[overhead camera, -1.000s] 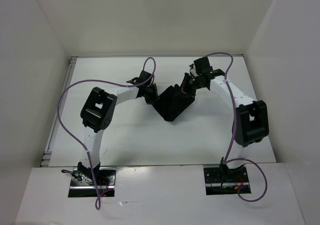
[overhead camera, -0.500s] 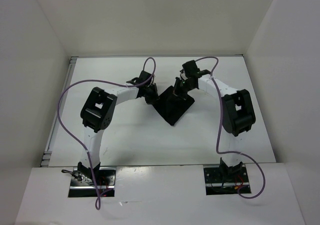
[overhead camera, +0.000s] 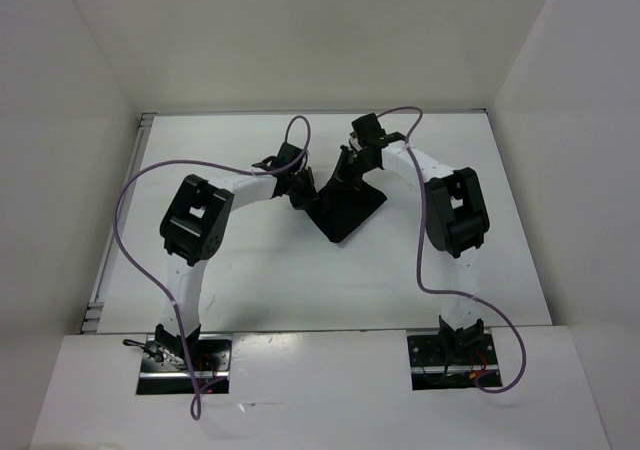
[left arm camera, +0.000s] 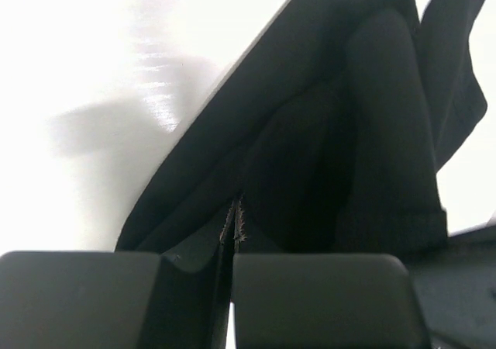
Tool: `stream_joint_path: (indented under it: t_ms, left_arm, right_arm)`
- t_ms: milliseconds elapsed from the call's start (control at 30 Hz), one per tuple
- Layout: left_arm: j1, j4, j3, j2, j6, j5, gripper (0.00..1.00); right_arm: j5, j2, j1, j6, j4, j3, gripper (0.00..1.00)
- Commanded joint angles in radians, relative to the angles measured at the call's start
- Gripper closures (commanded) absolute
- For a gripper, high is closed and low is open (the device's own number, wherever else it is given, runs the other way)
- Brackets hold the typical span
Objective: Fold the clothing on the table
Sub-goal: Fold the skirt
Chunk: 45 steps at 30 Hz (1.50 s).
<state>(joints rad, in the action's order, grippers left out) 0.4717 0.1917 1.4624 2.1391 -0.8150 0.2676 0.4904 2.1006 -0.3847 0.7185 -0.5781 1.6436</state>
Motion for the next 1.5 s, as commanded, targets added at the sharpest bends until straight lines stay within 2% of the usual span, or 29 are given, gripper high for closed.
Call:
stream_joint_path:
  t_ms: [0,100,200,233,433,500,567,667,733,833,900,933,1033,1100,1133,1233,1300,1467]
  left_arm:
    - [0.002,0.034,-0.031,-0.019,0.014,-0.004,1.00]
    - [0.002,0.034,-0.040,-0.019,0.014,-0.004,1.00]
    - [0.002,0.034,-0.040,-0.028,0.014,-0.004,1.00]
    - [0.002,0.034,-0.040,-0.028,0.014,-0.004,1.00]
    - [-0.008,0.064,-0.030,-0.074,0.046,-0.034,1.00]
    - [-0.030,0.075,-0.019,-0.111,0.057,-0.047,1.00]
    - [-0.048,0.110,0.024,-0.137,0.079,-0.073,1.00]
    - [-0.085,0.179,0.094,-0.173,0.140,-0.119,1.00]
    - [-0.114,0.239,0.192,-0.185,0.195,-0.143,0.99]
    - [-0.128,0.308,0.312,-0.208,0.255,-0.127,0.99]
    - [-0.128,0.317,0.326,-0.246,0.266,-0.056,0.99]
    - [-0.111,0.299,0.311,-0.261,0.266,-0.030,0.99]
    - [-0.065,0.236,0.198,-0.298,0.266,0.089,0.99]
    - [-0.052,0.166,0.126,-0.309,0.266,0.232,1.00]
    - [-0.051,0.132,0.039,-0.309,0.266,0.280,1.00]
    - [-0.015,0.013,-0.068,-0.280,0.241,0.372,1.00]
    - [-0.004,-0.043,-0.134,-0.242,0.224,0.372,1.00]
    - [-0.004,-0.066,-0.143,-0.162,0.203,0.269,1.00]
  right_arm:
    - [-0.027,0.035,-0.010,0.022,0.030,0.064,1.00]
    - [-0.062,0.058,-0.019,0.022,0.012,0.074,1.00]
    - [-0.096,0.079,-0.019,0.022,0.012,0.065,0.74]
    - [-0.096,0.079,-0.019,0.022,0.012,0.065,0.69]
    - [-0.093,0.029,-0.008,-0.013,0.070,0.065,0.62]
    - [-0.063,-0.041,0.003,-0.034,0.130,0.042,0.62]
    - [-0.012,-0.098,0.039,-0.044,0.225,-0.039,0.62]
    - [0.036,-0.191,0.102,-0.034,0.280,-0.139,0.62]
    - [0.054,-0.247,0.130,-0.053,0.281,-0.179,0.62]
    - [0.016,-0.303,0.159,-0.097,0.177,-0.191,0.62]
    - [-0.022,-0.318,0.159,-0.134,0.095,-0.206,0.69]
    - [-0.033,-0.335,0.159,-0.134,0.084,-0.238,0.82]
    - [-0.075,-0.355,0.159,-0.134,0.061,-0.293,0.98]
    - [-0.075,-0.355,0.159,-0.123,0.075,-0.338,1.00]
    - [-0.063,-0.355,0.159,-0.123,0.084,-0.352,1.00]
    - [-0.053,-0.329,0.159,-0.114,0.116,-0.387,1.00]
    - [-0.053,-0.298,0.159,-0.114,0.126,-0.387,1.00]
    - [-0.065,-0.240,0.159,-0.114,0.135,-0.387,1.00]
